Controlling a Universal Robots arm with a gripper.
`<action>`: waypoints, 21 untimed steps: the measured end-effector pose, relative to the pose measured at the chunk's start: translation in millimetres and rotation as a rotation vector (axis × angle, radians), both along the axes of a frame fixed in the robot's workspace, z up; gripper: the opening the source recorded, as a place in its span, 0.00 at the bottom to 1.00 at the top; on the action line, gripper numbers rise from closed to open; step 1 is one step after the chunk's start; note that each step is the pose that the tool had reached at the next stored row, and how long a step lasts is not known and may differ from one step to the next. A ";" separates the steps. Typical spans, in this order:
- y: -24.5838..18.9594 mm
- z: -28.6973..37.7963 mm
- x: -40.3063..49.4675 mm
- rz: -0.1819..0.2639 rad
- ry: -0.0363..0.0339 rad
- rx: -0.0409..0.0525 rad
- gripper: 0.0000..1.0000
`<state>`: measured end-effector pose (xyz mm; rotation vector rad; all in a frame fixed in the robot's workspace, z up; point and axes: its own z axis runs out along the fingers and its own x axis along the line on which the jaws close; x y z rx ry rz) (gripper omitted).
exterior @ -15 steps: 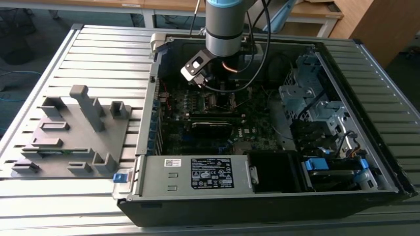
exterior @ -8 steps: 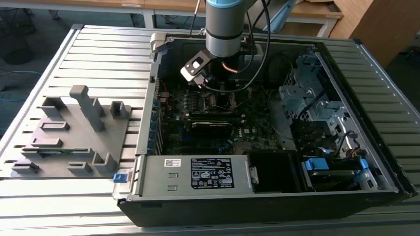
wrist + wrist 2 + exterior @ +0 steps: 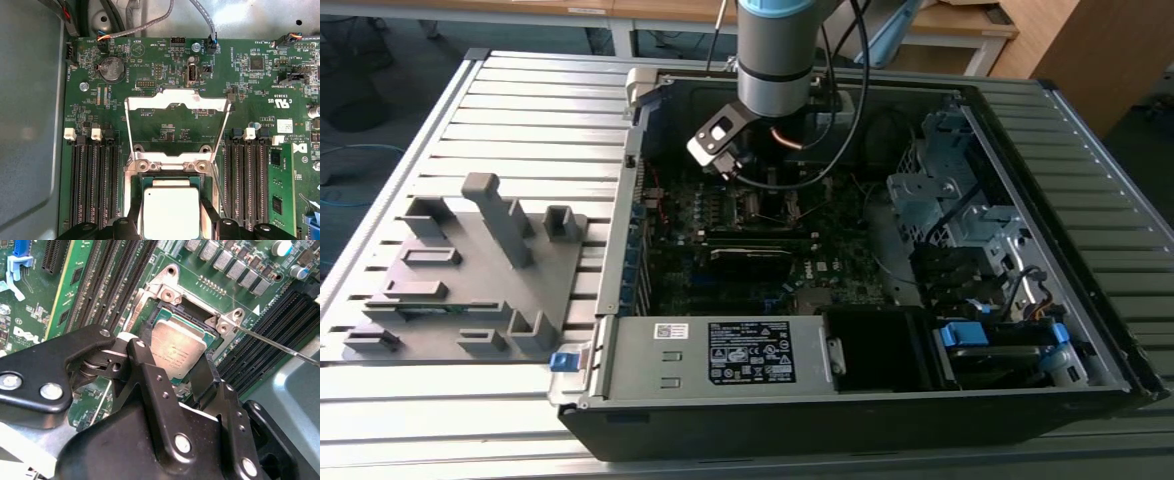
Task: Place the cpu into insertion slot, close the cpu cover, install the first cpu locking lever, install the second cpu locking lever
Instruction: 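Place the cpu into insertion slot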
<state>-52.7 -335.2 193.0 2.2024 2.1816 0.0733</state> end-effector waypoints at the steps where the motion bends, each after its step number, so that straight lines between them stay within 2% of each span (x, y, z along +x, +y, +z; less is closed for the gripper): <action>1: -0.1 0.0 -0.2 0.000 0.0000 -0.0001 0.54; 21: -0.6 0.3 -1.6 0.000 -0.0001 0.0002 0.54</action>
